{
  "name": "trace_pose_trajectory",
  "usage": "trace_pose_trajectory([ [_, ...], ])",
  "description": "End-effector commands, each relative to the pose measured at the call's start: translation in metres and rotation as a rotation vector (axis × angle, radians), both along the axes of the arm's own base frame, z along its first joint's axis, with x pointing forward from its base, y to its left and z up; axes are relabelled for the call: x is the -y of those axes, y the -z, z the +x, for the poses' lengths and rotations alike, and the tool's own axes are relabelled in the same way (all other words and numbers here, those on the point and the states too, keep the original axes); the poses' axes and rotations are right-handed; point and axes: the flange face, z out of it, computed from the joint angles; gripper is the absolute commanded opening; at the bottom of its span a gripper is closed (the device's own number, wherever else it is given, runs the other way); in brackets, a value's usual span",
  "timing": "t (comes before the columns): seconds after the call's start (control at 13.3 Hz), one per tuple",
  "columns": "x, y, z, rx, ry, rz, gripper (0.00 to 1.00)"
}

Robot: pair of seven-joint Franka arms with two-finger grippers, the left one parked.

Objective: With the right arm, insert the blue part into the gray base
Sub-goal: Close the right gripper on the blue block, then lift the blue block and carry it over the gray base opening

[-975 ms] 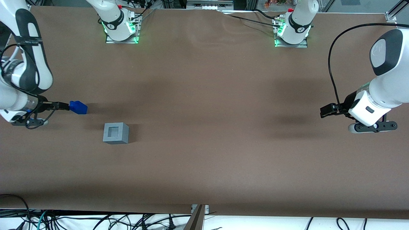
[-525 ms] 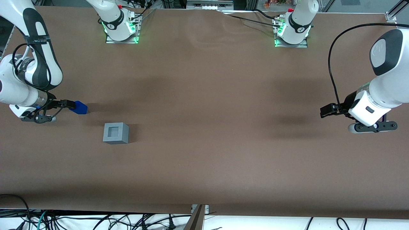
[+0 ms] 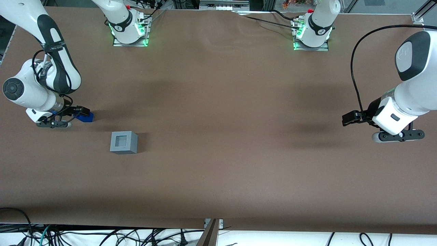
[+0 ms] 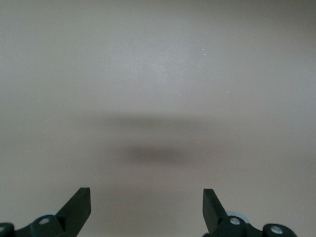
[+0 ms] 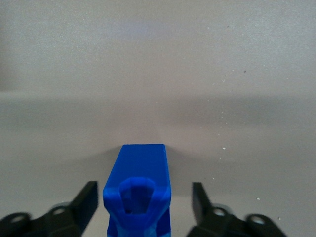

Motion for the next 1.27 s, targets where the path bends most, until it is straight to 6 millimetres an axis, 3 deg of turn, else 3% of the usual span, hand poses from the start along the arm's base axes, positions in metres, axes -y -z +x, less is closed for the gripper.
trace_pose_trajectory([
  [0.0, -0.003, 0.005, -0.003, 0.001, 0.011, -0.001, 0.26],
  [0.07, -0.003, 0.002, -0.001, 0.003, 0.006, 0.0, 0.19],
  [0.15, -0.009, -0.014, 0.012, 0.035, -0.017, -0.002, 0.15],
  [0.38, -0.013, -0.064, 0.046, -0.005, -0.024, 0.007, 0.15],
  [0.6, -0.049, -0.117, 0.079, -0.01, -0.075, 0.034, 0.15],
  [0.82, -0.099, -0.152, 0.098, 0.008, -0.084, 0.054, 0.15],
  [1.2, -0.197, -0.14, 0.114, 0.005, -0.059, 0.022, 0.1],
])
